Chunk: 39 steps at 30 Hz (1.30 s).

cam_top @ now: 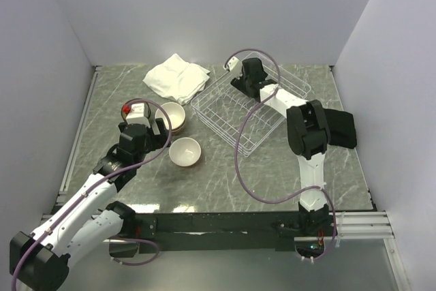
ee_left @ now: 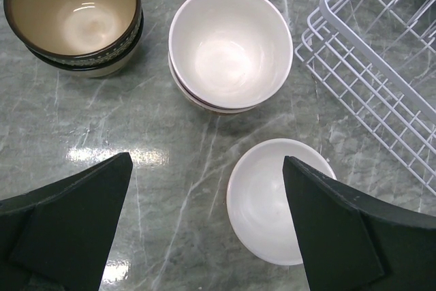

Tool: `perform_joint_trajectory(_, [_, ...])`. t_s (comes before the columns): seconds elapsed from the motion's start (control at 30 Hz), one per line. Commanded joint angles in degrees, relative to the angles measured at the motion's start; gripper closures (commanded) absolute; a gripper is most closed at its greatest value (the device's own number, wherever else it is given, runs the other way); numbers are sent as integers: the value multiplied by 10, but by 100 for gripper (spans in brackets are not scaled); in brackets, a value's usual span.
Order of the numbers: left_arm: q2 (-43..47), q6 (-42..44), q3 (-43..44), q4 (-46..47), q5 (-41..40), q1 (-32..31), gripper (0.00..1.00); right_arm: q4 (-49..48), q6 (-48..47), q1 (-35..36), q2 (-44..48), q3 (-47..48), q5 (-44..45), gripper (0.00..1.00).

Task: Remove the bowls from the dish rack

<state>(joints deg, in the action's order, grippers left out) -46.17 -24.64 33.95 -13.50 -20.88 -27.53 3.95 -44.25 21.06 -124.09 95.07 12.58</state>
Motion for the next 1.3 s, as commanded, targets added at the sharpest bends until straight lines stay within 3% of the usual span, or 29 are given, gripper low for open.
perform_joint_trajectory(0.0, [13,5,3,23,15,0,1,4,56,3,81,-7,-14,78])
perform_joint_trajectory(0.27, [9,7,9,28,46,0,1,41,184,-2,158,-42,-72,82])
perform_joint_trajectory(0.67, [-13,-7,21,67,133,1,0,27,385,-21,313,-178,-194,84])
perform_joint_trajectory(0.97, [-100,-18,74,142,244,0,0,-28,524,-30,476,-298,-299,84])
perform_joint_trajectory(1.27, [-202,-44,124,235,326,-2,1,-115,661,-30,579,-395,-406,84])
